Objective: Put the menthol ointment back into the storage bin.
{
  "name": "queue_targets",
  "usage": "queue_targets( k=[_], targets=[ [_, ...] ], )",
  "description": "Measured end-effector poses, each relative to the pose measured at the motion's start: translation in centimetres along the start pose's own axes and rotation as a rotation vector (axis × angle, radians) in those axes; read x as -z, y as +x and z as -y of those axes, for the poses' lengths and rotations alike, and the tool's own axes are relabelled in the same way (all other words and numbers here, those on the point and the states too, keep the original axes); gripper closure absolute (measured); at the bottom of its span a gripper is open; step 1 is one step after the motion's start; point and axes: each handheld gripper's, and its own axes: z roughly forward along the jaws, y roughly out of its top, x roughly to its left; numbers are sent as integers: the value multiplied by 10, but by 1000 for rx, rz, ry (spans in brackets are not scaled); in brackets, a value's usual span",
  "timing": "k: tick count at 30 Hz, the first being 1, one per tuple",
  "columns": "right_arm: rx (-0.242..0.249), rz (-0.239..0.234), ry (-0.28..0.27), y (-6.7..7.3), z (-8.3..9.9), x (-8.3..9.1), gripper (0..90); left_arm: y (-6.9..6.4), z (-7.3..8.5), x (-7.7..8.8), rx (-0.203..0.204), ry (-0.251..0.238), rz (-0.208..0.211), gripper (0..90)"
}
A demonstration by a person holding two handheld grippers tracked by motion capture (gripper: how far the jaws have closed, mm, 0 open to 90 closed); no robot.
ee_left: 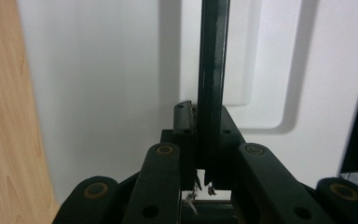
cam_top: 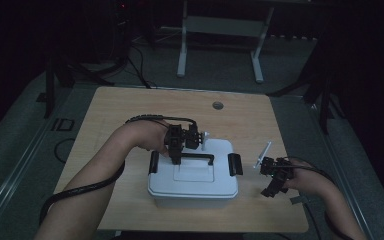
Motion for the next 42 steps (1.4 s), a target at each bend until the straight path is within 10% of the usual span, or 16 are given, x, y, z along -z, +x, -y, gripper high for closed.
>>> queue_targets(
  k=[23,30,36,42],
  targets=[
    [10,-4,11,2,-7,-5,178,5,7,-8,22,-52,5,824],
    [14,-4,4,2,-7,-3,178,12,12,-6,113,-98,-39,211],
    [11,0,3,2,-7,-2,178,12,25,-6,118,-118,-55,17],
    [4,1,-2,2,-6,0,178,11,41,-7,143,-169,-51,17]
  ],
)
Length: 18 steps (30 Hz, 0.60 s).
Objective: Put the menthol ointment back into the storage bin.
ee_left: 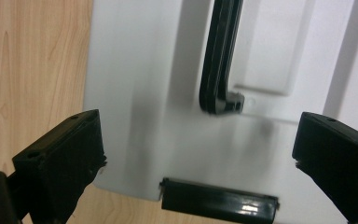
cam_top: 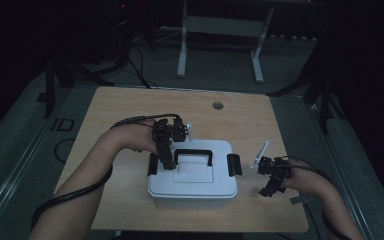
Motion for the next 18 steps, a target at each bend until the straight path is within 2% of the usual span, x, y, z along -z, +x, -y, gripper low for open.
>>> queue_targets(
  k=[2,3,6,10,12,15,18],
  targets=[
    [-1,1,0,0,0,0,178,0,3,0,4,-7,-2,17],
    [-3,0,-4,0,1,1,178,2,11,0,15,-28,-19,17],
    [-9,2,-5,-1,2,1,178,4,25,1,44,-51,-20,17],
    [-11,4,-6,-1,3,1,178,5,37,1,69,-59,-20,17],
    [-11,5,-6,-1,3,1,178,6,51,1,88,-63,-26,17],
    [-12,5,-5,-1,2,1,178,6,55,1,100,-72,-22,17],
    [-10,5,-11,0,1,3,178,4,76,3,122,-86,-6,17]
  ],
)
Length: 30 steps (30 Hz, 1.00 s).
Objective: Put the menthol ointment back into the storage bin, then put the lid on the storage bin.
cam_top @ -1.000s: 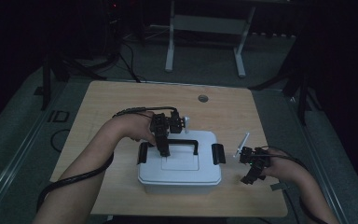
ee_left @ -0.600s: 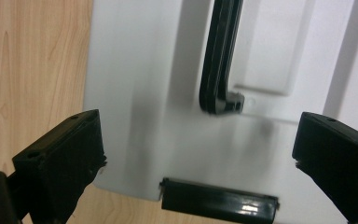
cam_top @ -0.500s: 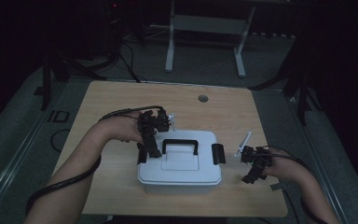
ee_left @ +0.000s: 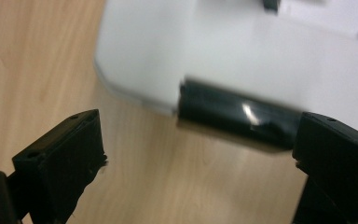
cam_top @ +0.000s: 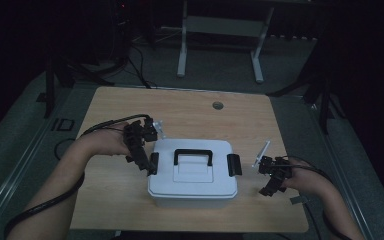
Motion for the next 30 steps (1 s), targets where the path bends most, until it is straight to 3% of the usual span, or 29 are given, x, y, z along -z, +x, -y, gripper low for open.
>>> queue_targets(
  k=[16,24,30],
  targets=[
    [-10,-2,-12,1,1,-2,178,-1,65,-11,100,5,15,17],
    [-9,0,-8,0,2,-3,178,-1,81,-20,129,14,24,17],
    [-20,3,-18,0,3,-3,178,2,100,-22,168,-13,21,17]
  ],
)
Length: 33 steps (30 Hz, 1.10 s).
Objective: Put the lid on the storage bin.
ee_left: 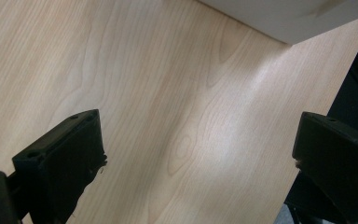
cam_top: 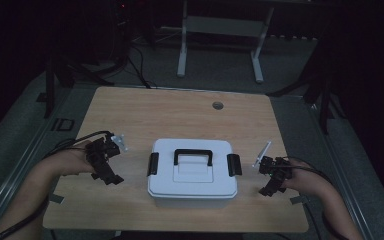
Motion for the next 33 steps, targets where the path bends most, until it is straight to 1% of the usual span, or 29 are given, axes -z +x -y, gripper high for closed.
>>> queue_targets(
  k=[1,3,5,7,8,9,10,12,13,14,15,19,21,23,25,28,31,32,33],
  targets=[
    [-2,-3,-4,0,0,0,178,0,0,0,0,0,0,17],
    [0,-3,-10,0,0,0,178,2,10,-4,21,1,4,17],
    [0,-2,-10,-1,1,-1,178,2,16,-8,29,1,9,17],
    [2,-2,-13,-1,1,-2,178,3,18,-10,36,-2,13,17],
    [2,-2,-14,-1,2,-2,178,3,24,-15,47,-3,20,17],
    [-1,-3,-17,-1,2,-2,178,3,27,-17,58,-5,18,17],
    [-4,-4,-21,-1,3,-2,178,3,29,-19,58,-2,18,17],
    [-7,-3,-26,-1,4,-2,178,2,36,-22,62,-17,30,17],
    [-7,-2,-30,-1,4,-3,178,2,39,-24,74,-21,32,17],
    [-10,0,-28,-2,5,-3,178,2,41,-25,75,-21,34,17],
    [-11,0,-31,-2,6,-3,178,2,45,-28,84,-32,32,17],
    [-20,-5,-32,-2,7,-5,178,2,55,-35,108,-38,41,17],
    [-19,-5,-36,-2,7,-6,177,2,57,-37,111,-39,47,17],
    [-19,-8,-41,-1,8,-7,177,1,63,-43,108,-46,35,17],
    [-25,-9,-43,-2,9,-8,177,0,65,-45,111,-47,38,17],
    [-29,-4,-55,-3,10,-9,177,-1,70,-54,119,-38,48,18],
    [-30,-5,-64,-3,11,-10,177,-2,73,-56,126,-44,54,18],
    [-37,-11,-70,-3,11,-11,177,-2,75,-60,134,-35,63,18],
    [-37,-10,-69,-4,12,-12,177,-3,77,-63,132,-25,62,18]
  ],
)
